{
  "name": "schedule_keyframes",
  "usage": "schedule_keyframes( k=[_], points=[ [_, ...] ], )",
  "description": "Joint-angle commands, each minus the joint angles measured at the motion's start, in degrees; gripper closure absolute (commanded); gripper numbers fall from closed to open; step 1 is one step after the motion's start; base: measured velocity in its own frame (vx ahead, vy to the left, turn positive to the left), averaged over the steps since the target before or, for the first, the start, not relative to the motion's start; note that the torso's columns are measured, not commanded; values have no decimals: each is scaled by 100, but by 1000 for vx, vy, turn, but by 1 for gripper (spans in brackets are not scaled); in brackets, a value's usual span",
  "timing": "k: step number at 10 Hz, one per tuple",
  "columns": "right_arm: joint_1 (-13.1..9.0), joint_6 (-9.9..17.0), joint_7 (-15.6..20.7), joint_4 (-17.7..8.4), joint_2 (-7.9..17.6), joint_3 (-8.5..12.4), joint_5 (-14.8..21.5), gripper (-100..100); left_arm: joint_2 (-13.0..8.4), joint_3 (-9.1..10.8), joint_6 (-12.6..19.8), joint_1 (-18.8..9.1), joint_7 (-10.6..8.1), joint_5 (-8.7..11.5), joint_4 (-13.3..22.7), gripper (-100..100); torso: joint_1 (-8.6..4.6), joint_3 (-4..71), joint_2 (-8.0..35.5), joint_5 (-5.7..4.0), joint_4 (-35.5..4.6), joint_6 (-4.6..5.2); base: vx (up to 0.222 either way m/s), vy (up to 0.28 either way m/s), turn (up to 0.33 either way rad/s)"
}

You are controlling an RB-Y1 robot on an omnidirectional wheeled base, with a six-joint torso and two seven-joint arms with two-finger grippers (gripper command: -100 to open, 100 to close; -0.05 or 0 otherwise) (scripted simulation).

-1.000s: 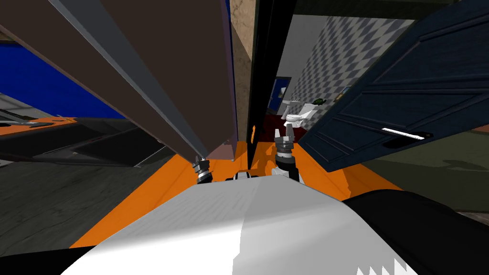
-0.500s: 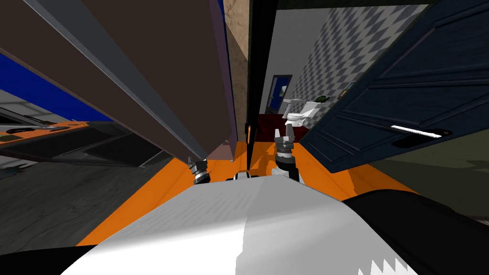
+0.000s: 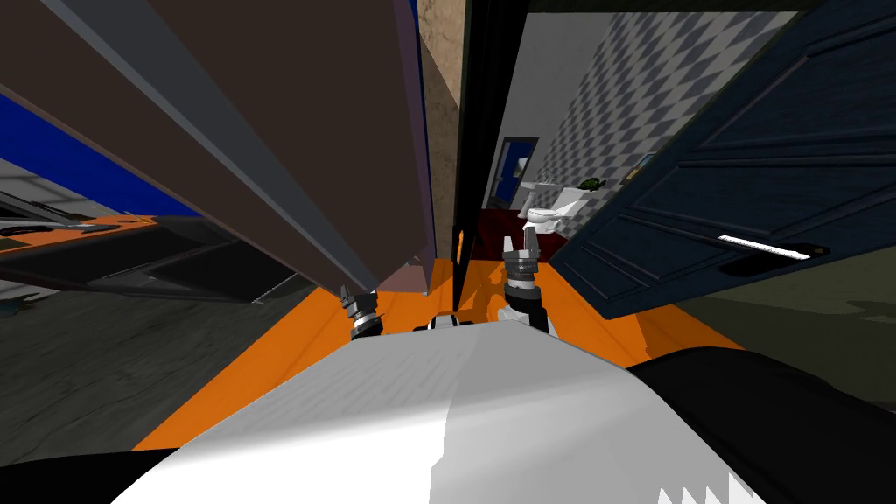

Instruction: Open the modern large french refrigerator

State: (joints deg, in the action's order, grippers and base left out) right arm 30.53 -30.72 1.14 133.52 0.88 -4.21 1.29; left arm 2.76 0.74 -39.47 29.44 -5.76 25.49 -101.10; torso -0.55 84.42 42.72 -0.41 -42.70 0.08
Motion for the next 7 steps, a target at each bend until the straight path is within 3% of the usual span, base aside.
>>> schedule_keyframes(
  k=[1,4,5,6,7],
  points=[
    [0,0,0,0,0,0,0,0,-7,-3,94,26,20,41,-246,-100,3,2,1,-5,-7,1,0,-7,-6],
    [0,0,0,0,0,0,0,0,-8,-3,301,120,69,116,-528,-100,-3,-3,17,-18,-21,-8,4,-2,9],
    [0,0,0,0,0,0,0,0,-2,-6,349,194,66,109,-392,-100,-11,-5,24,-28,-31,-5,9,8,4],
    [0,0,0,0,0,0,0,0,1,-6,389,209,80,113,-386,0,-6,-9,18,-9,-10,-7,10,6,-7],
    [0,0,0,0,0,0,0,0,2,-5,408,220,83,115,-359,0,12,-7,8,7,4,-10,7,1,-6]
  ],
)
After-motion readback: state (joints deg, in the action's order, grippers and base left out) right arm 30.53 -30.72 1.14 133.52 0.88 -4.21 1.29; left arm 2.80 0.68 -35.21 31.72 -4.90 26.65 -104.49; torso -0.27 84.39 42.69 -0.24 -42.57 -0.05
